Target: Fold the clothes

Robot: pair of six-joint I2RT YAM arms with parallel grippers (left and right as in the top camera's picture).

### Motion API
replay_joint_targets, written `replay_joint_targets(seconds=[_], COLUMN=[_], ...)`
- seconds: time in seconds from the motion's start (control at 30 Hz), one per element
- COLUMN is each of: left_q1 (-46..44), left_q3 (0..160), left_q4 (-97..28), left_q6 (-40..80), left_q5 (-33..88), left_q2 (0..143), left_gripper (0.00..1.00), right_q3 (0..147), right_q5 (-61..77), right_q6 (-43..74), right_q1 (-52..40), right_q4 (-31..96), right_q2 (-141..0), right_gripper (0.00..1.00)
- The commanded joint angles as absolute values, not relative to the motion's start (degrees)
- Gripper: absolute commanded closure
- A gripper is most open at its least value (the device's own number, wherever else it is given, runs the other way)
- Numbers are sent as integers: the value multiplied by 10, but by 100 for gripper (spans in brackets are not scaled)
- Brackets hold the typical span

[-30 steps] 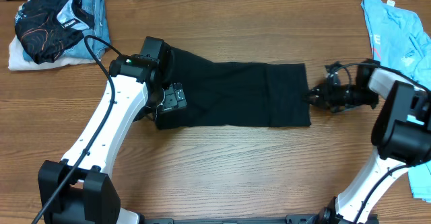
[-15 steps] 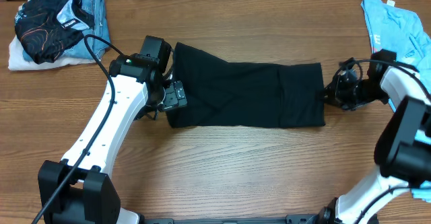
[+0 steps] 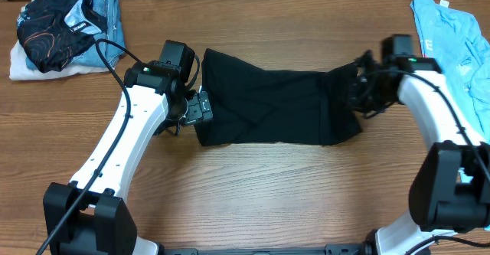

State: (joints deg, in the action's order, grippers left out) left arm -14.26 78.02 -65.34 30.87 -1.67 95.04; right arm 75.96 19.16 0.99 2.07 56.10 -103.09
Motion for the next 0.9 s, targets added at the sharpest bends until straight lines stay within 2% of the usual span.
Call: replay_joint_targets(seconds=[0.0, 0.33, 0.47, 0.63, 0.7, 0.8, 0.87], left_q1=[-147, -147, -147, -147, -147, -147, -147], left_q3=[777, 777, 777, 777, 777, 777, 777], left_q4=[-653, -653, -653, -653, -653, -654, -654], left_q6=[296, 296, 296, 296, 296, 296, 296], left_q5=[-14, -14, -14, -14, -14, -14, -14], left_q2=[949, 949, 949, 949, 949, 949, 949], left_gripper=[0, 0, 0, 0, 0, 0, 0], right_q3=[766, 766, 766, 766, 766, 766, 766], right_q5=[144, 135, 135, 135, 135, 133, 133], right_q6=[50, 89, 108, 137, 147, 149, 151], right_q1=[-25, -126, -153, -183, -193, -198, -198], right_q4=[548, 523, 507, 488, 482, 476, 476], right_q2=[-1025, -1025, -1026, -1027, -1027, -1027, -1027], right_gripper=[96, 95, 87, 83, 76, 47, 41])
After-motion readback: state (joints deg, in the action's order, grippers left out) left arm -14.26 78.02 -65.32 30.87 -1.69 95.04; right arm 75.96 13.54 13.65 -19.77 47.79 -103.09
